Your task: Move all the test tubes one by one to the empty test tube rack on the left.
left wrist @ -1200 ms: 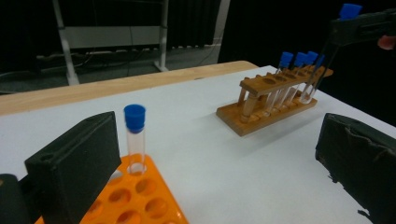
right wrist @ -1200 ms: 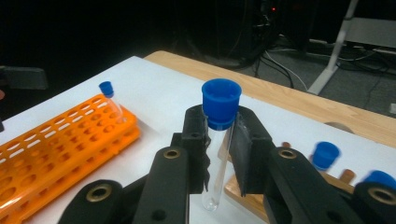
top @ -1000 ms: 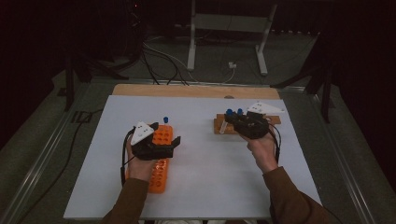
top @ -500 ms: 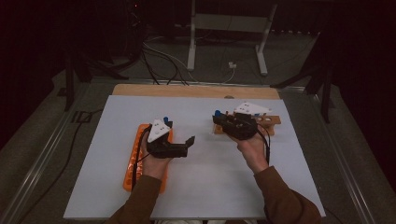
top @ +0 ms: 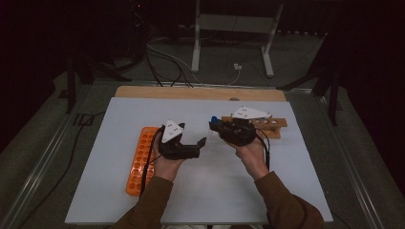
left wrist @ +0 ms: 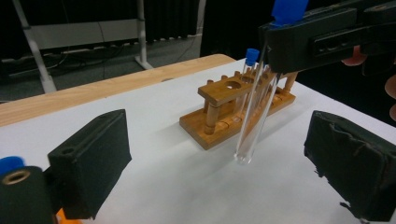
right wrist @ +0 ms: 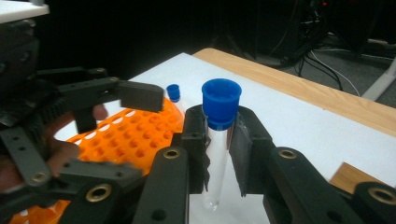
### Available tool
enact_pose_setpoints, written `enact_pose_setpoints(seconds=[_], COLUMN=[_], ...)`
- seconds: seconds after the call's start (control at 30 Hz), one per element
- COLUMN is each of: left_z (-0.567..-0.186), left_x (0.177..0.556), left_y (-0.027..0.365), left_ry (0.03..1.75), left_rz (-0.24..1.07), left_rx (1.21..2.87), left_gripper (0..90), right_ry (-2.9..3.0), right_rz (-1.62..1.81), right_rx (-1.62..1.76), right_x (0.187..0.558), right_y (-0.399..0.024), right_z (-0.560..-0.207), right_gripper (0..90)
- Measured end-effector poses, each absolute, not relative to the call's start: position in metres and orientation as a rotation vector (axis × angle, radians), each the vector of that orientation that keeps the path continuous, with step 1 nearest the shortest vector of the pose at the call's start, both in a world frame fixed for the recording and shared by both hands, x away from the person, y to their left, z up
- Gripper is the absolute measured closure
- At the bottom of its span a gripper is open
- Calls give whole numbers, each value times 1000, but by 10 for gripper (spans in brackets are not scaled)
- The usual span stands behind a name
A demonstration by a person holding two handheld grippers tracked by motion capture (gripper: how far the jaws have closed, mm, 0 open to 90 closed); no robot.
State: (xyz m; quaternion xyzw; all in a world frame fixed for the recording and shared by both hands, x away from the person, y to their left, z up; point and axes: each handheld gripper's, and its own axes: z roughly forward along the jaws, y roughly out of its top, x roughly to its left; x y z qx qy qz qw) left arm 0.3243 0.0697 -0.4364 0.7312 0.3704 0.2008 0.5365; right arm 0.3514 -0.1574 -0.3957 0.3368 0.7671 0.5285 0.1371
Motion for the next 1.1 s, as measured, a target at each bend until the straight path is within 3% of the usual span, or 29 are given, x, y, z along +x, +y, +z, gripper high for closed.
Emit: enact_pose_setpoints(seconds=[0.23, 0.33, 0.47, 0.67, 0.83, 0.97, 1.1], left_z=[-434, -434, -434, -434, -434, -434, -435], left_x=[324, 324, 321, 319, 318, 318, 320], left_y=[60, 57, 54, 54, 54, 54, 56], left_ry=[868, 857, 821, 795, 778, 773, 781], left_rz=[495, 493, 520, 536, 527, 519, 513], left_rx=[1747, 1745, 1755, 1762, 1770, 1775, 1772], left_gripper=[193, 300, 537, 679, 771, 780, 782], right_ry=[2242, 2249, 2260, 2266, 2270, 2275, 2262], right_rz=[1535, 1544, 1549, 1553, 1552, 1550, 1547], right_rx=[949, 941, 929, 927, 926, 926, 903], right_x=[348, 346, 344, 344, 344, 344, 343], right_y=[-149, -146, -142, -140, -138, -139, -140], right_z=[-394, -394, -394, -394, -395, -395, -394], right_gripper=[766, 766, 766, 766, 766, 758, 622])
